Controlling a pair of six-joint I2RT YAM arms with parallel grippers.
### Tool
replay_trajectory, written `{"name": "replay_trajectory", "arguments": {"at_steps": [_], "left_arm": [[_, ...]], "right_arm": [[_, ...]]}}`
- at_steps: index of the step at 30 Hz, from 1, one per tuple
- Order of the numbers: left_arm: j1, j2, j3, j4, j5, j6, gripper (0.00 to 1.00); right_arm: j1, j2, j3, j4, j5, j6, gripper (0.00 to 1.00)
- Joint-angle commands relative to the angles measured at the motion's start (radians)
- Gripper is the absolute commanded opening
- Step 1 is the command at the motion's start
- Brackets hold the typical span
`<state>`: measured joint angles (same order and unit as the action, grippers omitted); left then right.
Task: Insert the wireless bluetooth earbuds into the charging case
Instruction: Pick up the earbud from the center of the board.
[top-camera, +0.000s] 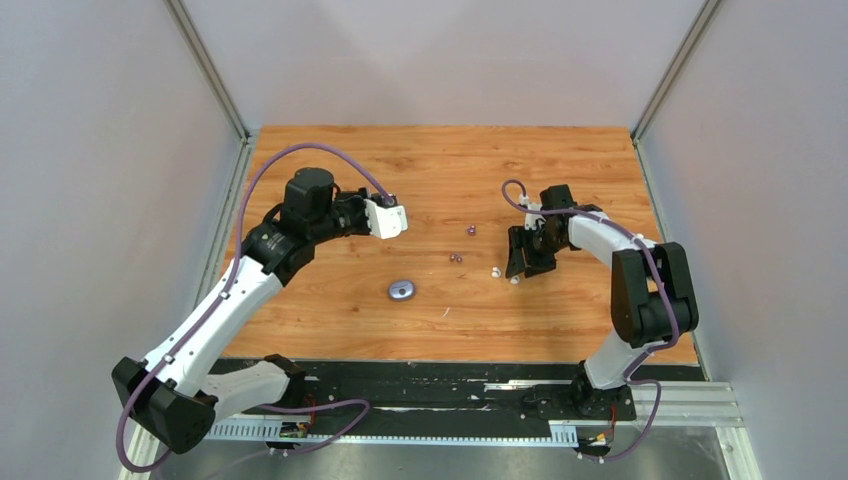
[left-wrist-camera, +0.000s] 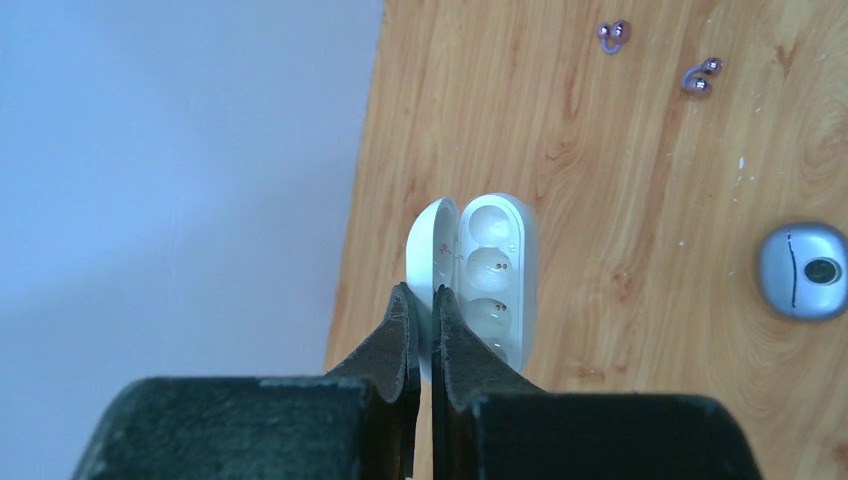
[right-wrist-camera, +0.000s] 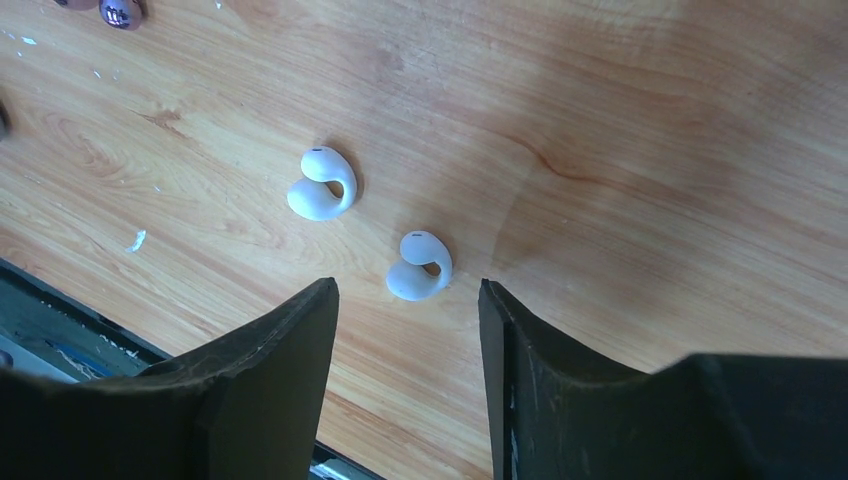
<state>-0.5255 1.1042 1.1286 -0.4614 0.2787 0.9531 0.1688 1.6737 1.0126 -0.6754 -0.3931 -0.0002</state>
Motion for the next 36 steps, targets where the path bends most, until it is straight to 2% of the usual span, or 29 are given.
{"name": "replay_trajectory", "arguments": {"at_steps": [1,7,10,16,19,21,23,27,29,32,36], "left_arm": [[-0.017,-0.039,-0.018,0.091,0.001,0.107,0.00],[-0.030,-0.051,-0.038,0.103,-0.014,0.156,0.00],[-0.037,-0.055,-0.052,0.115,-0.029,0.174,0.00],[-0.038,-0.010,0.011,0.077,-0.052,0.053,0.00],[-0.038,0.023,0.058,0.033,-0.067,-0.080,0.00],[-0.039,0.044,0.087,0.010,-0.071,-0.163,0.00],[-0.038,0.064,0.121,-0.024,-0.070,-0.218,0.00],[-0.038,0.090,0.150,-0.059,-0.092,-0.266,0.00],[-0.039,0.094,0.155,-0.059,-0.102,-0.275,0.00],[-0.038,0.095,0.161,-0.059,-0.112,-0.292,0.00],[-0.037,0.092,0.161,-0.068,-0.110,-0.294,0.00]], "right_arm": [[0.002,-0.045,0.000,0.030,0.011,0.023,0.54],[-0.005,-0.055,0.011,0.029,0.010,0.006,0.55],[-0.018,-0.057,0.044,0.010,-0.020,-0.063,0.56],[-0.019,-0.065,0.154,0.008,-0.172,-0.329,0.51],[-0.011,-0.052,0.183,0.039,-0.211,-0.455,0.47],[-0.003,-0.022,0.212,0.046,-0.177,-0.442,0.44],[0.007,0.002,0.238,0.045,-0.105,-0.361,0.41],[0.054,-0.017,0.192,0.055,-0.012,-0.185,0.43],[0.080,-0.030,0.161,0.042,-0.034,-0.183,0.45],[0.120,-0.046,0.130,0.040,-0.096,-0.304,0.47],[0.116,-0.063,0.111,0.018,-0.175,-0.543,0.48]]}}
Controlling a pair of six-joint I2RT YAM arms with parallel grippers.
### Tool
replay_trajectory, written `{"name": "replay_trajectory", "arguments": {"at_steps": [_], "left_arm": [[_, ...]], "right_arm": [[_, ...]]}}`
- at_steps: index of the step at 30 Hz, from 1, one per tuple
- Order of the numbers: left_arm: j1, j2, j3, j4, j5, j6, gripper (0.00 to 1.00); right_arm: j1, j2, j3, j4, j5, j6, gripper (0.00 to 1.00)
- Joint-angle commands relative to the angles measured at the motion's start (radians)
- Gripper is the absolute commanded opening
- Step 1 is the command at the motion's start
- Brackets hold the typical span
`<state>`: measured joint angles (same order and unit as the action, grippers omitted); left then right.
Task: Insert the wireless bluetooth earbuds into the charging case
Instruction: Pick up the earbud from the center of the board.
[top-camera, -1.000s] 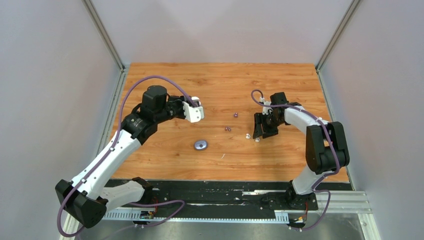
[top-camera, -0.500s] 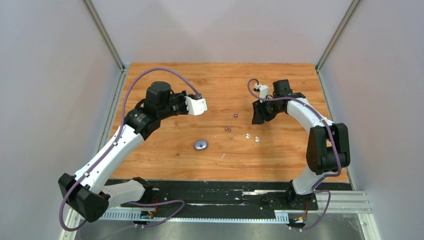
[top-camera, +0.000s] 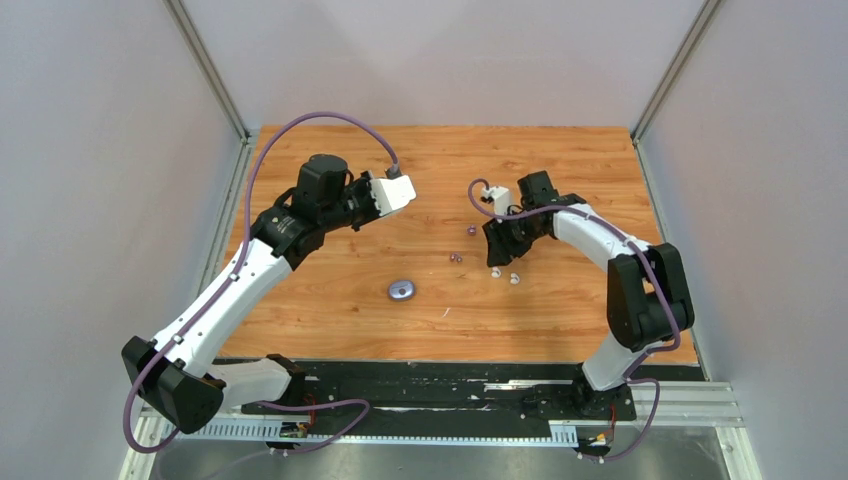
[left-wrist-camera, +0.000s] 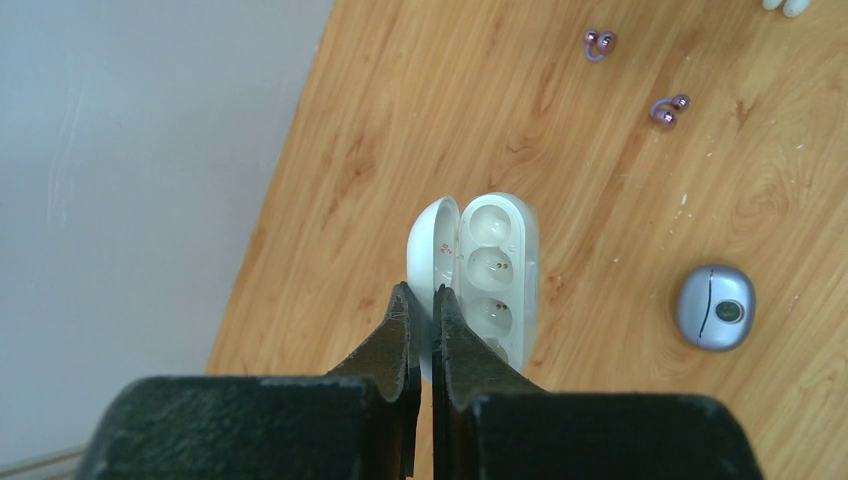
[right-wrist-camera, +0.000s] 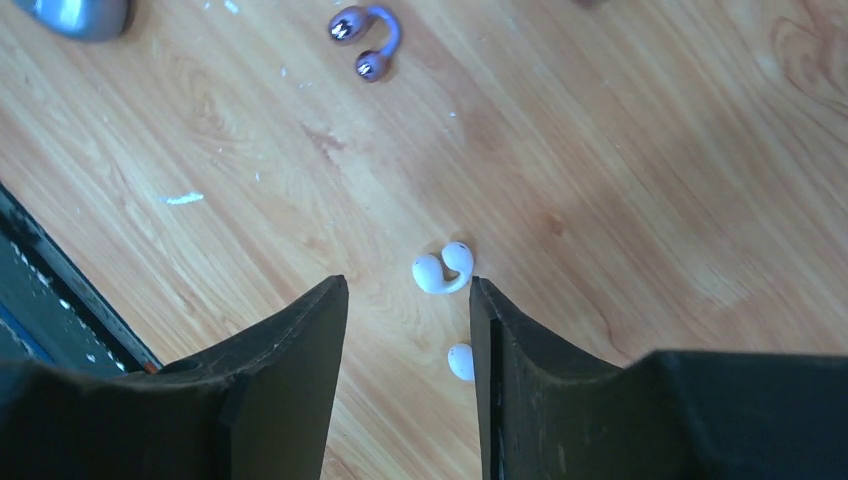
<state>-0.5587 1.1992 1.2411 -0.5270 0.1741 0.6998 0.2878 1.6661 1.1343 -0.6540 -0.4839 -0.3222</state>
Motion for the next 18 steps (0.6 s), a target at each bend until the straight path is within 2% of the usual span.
{"name": "replay_trajectory", "arguments": {"at_steps": [1,10,18], "left_arm": [[-0.004,-0.003,0.048,-0.004,-0.005,-0.040,0.00],[-0.001,0.015,0.047,-0.002,-0.001,-0.041,0.00],[-0.001,0.026,0.054,-0.007,-0.002,-0.055,0.00]], "right_arm": [[-0.010,-0.062,-0.017,-0.021,-0.102,-0.294,0.48],[-0.091,-0.150,-0.105,-0.105,-0.203,-0.981,0.54],[-0.088,-0.119,-0.160,-0.171,-0.175,-1.338,0.55]]}}
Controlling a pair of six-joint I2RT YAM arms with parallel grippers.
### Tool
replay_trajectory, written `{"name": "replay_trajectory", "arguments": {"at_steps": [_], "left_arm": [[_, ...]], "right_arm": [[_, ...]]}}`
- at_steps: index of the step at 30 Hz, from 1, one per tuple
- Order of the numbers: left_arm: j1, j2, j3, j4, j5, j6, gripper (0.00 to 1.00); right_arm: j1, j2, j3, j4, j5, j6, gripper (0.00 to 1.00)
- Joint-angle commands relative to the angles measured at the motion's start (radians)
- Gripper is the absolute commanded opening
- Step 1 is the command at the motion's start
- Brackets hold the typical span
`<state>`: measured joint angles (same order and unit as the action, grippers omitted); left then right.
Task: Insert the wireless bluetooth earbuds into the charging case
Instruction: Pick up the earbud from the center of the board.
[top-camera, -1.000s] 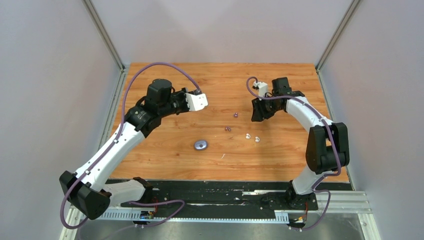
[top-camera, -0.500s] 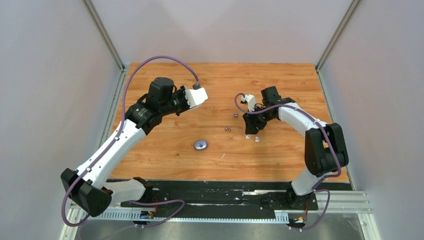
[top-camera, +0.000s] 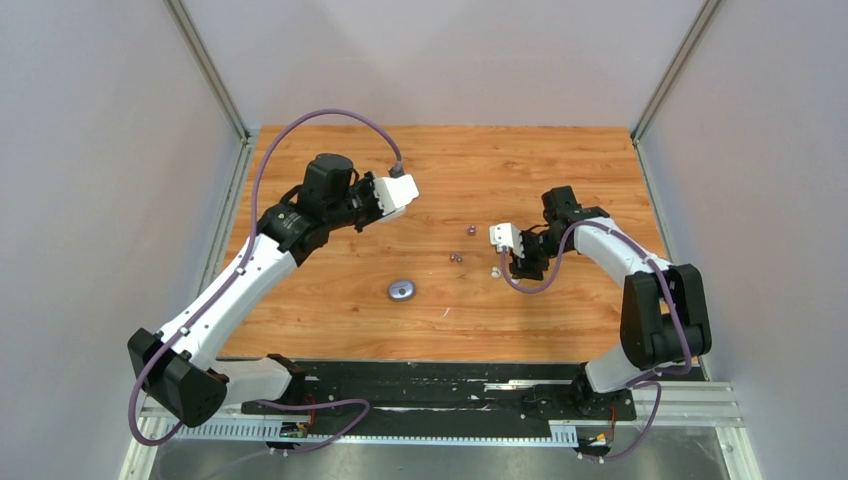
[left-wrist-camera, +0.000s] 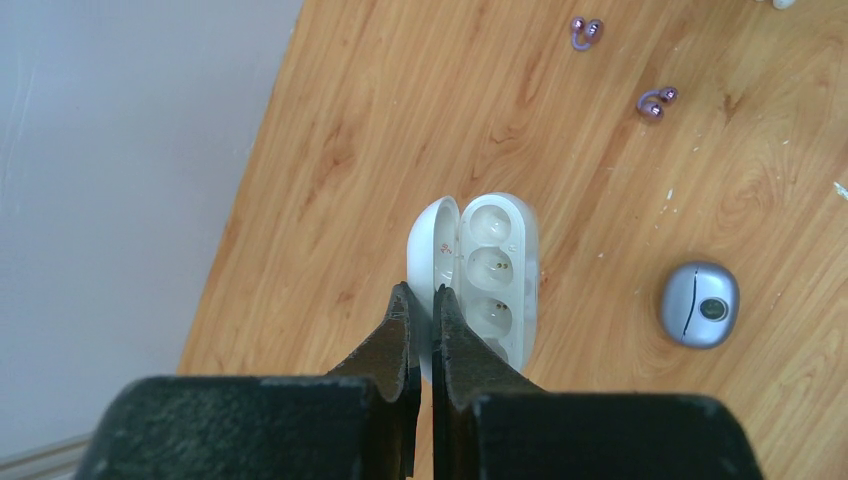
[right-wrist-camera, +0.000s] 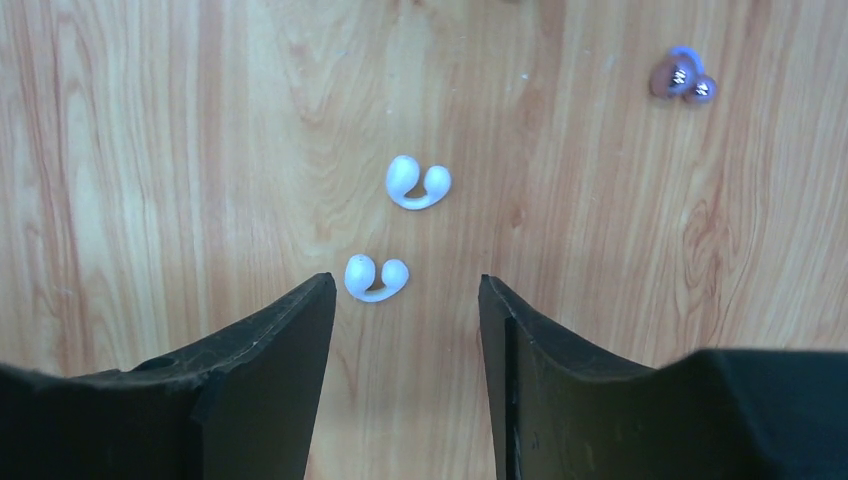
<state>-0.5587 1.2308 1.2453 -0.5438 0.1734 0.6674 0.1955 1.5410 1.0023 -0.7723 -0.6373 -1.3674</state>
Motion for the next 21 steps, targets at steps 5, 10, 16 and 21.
{"name": "replay_trajectory", "arguments": {"at_steps": [5,10,16,21], "left_arm": [[0.001,-0.008,0.048,-0.002,-0.005,-0.023,0.00],[0.007,-0.007,0.044,0.000,-0.008,-0.031,0.00],[0.010,-0.004,0.043,0.000,-0.005,-0.038,0.00],[0.011,0.003,0.047,-0.003,-0.003,-0.040,0.00]], "right_arm": [[0.004,0.043,-0.032,-0.075,0.014,-0.378,0.54],[0.004,0.078,-0.036,-0.082,0.038,-0.430,0.54],[0.004,0.126,-0.017,-0.083,0.051,-0.482,0.54],[0.004,0.157,-0.015,-0.087,0.064,-0.549,0.55]]}}
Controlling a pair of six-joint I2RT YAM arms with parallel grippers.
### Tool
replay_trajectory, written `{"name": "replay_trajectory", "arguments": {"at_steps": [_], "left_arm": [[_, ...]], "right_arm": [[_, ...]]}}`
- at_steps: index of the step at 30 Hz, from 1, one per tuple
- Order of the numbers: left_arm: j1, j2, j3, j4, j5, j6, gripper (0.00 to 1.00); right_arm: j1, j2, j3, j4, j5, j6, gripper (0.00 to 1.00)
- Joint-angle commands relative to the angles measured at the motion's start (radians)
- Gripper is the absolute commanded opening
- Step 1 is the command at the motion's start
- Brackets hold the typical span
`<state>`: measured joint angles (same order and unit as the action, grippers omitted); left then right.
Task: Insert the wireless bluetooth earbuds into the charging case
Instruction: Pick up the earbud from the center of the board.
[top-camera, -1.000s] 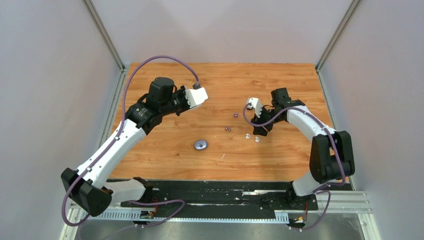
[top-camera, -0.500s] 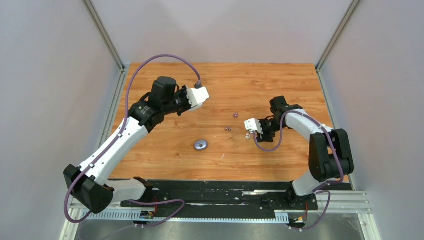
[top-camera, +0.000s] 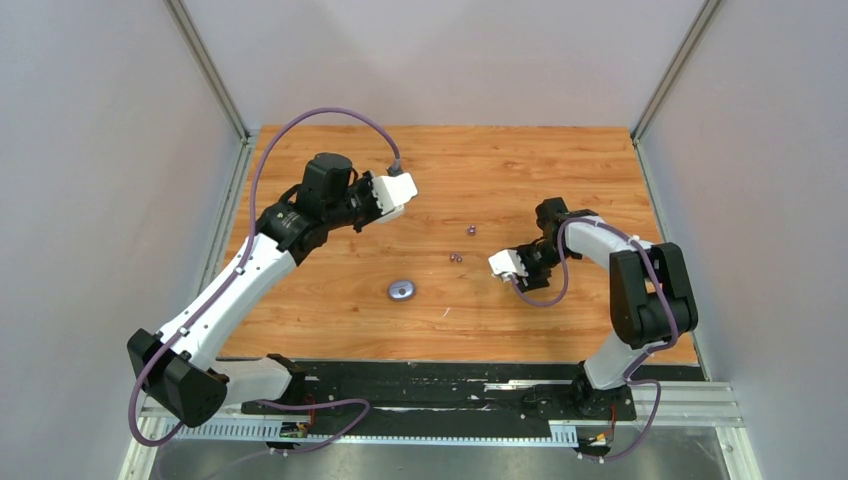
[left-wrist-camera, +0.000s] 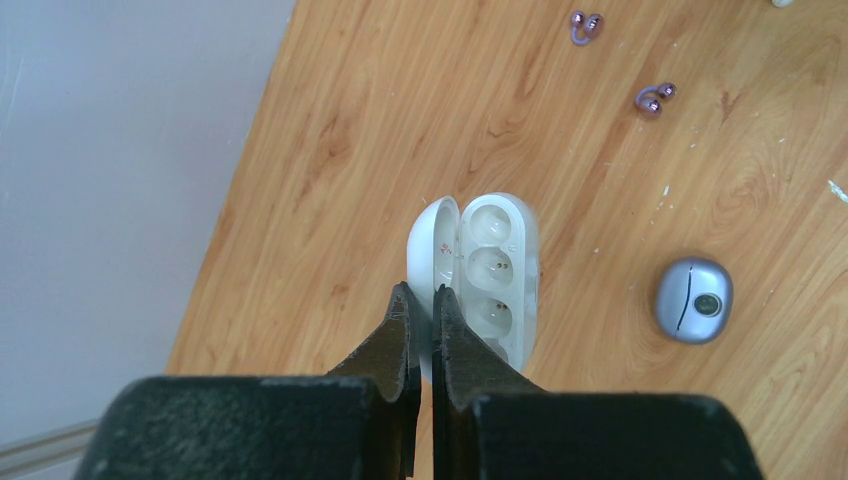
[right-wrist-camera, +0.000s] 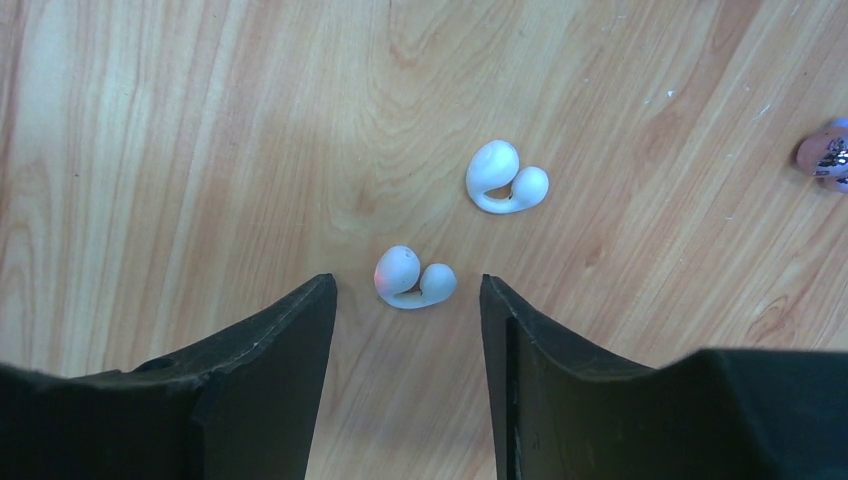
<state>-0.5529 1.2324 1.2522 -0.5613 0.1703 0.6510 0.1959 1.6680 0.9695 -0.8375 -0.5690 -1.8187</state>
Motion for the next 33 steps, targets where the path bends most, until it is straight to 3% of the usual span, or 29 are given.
{"name": "replay_trajectory", "arguments": {"at_steps": [1,9,14,17,23,26,30,33], "left_arm": [[0.005,0.003,0.043,0.013,0.000,-0.024,0.00],[0.007,0.006,0.046,0.014,0.008,-0.030,0.00],[0.008,0.000,0.038,0.020,0.016,-0.034,0.00],[0.009,-0.005,0.035,0.023,0.019,-0.038,0.00],[0.012,-0.016,0.020,0.037,0.031,-0.043,0.00],[0.013,-0.010,0.015,0.044,0.040,-0.045,0.00],[0.013,0.001,0.023,0.051,0.051,-0.056,0.00],[0.013,0.008,0.030,0.050,0.053,-0.060,0.00]], "right_arm": [[0.005,0.036,0.022,-0.022,-0.002,-0.100,0.54],[0.021,0.073,0.082,-0.103,0.003,-0.025,0.37],[0.041,0.111,0.150,-0.183,-0.025,0.182,0.33],[0.046,0.124,0.189,-0.185,-0.059,0.415,0.34],[0.052,0.162,0.294,-0.176,-0.091,1.117,0.32],[0.060,0.159,0.274,-0.143,-0.032,1.414,0.33],[0.141,0.070,0.163,-0.037,0.171,1.580,0.36],[0.157,0.057,0.125,0.024,0.222,1.664,0.31]]}}
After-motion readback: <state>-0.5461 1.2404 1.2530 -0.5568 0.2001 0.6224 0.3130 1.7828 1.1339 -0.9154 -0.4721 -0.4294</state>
